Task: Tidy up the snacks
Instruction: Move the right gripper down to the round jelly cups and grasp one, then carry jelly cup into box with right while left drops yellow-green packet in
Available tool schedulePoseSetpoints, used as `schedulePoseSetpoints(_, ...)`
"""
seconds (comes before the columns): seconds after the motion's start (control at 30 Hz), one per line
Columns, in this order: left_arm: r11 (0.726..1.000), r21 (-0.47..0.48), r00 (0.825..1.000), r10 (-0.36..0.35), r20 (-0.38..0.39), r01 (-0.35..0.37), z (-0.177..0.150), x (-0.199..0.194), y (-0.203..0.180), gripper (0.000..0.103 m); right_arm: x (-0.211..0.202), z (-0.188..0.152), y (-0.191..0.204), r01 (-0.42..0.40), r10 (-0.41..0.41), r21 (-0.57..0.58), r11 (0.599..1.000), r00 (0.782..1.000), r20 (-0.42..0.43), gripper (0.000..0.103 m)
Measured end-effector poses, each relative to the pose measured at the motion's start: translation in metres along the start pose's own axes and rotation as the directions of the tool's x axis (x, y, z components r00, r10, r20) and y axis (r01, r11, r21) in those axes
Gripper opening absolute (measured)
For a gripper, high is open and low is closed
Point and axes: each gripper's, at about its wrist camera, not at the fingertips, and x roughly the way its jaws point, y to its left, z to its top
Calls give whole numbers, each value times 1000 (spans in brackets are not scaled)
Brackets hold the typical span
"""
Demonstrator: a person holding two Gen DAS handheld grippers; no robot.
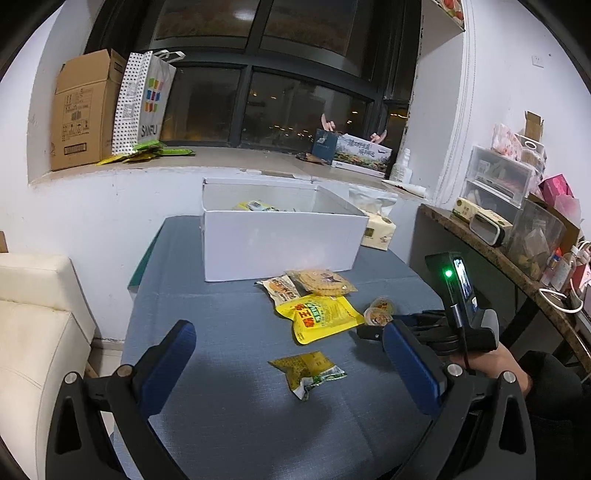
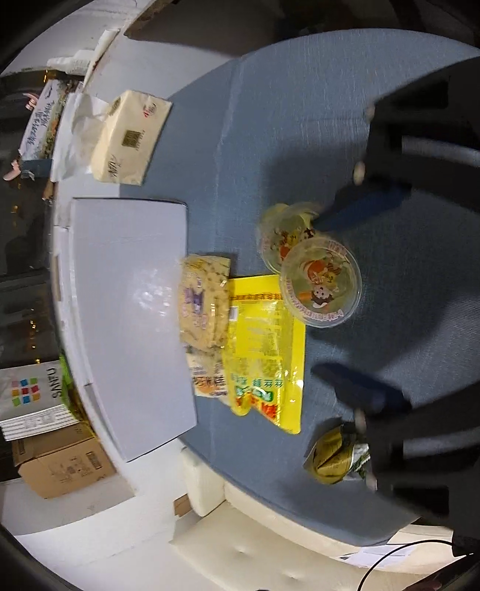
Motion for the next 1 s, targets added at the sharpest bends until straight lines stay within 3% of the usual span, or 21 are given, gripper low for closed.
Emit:
schedulePoseSetpoints(0.03, 1000, -2, 1000, 3, 4, -3, 0, 0, 0, 103, 5, 0, 0, -6, 5, -5, 1000, 1000, -13, 58)
schedulePoseSetpoints(0.07, 1000, -6, 1000, -3, 2, 3, 0, 0, 0, 103, 7, 0, -1, -16, 16, -6, 1000, 1000, -10, 47)
schedulePoseSetpoints(0.1, 1000, -9, 1000, -9, 1, 9, 1, 0, 0, 103, 8, 0, -3, -40, 40, -5, 999, 999, 4, 46)
schedulePoseSetpoints(0.5, 1000, 20, 1000, -6, -21, 7, 2, 11, -5, 103, -21, -3, -3, -107, 110, -36, 994, 991, 78, 45)
schedulePoseSetpoints(0.63, 999, 25, 994, -45, -102, 48, 5, 43, -11, 103, -39, -5, -5, -156, 159, -36, 987, 982, 106, 45)
schedulePoseSetpoints(0.83, 998, -4, 951, -58, -304, 60, -17, 105, -27, 103, -77, -4, -19, -178, 174, -3, 984, 963, 208, 45)
schedulePoseSetpoints(1.0, 998, -48, 911, 10, -412, -33, -34, 141, -30, 100, -106, -7, -32, -189, 177, 18, 982, 944, 280, 45)
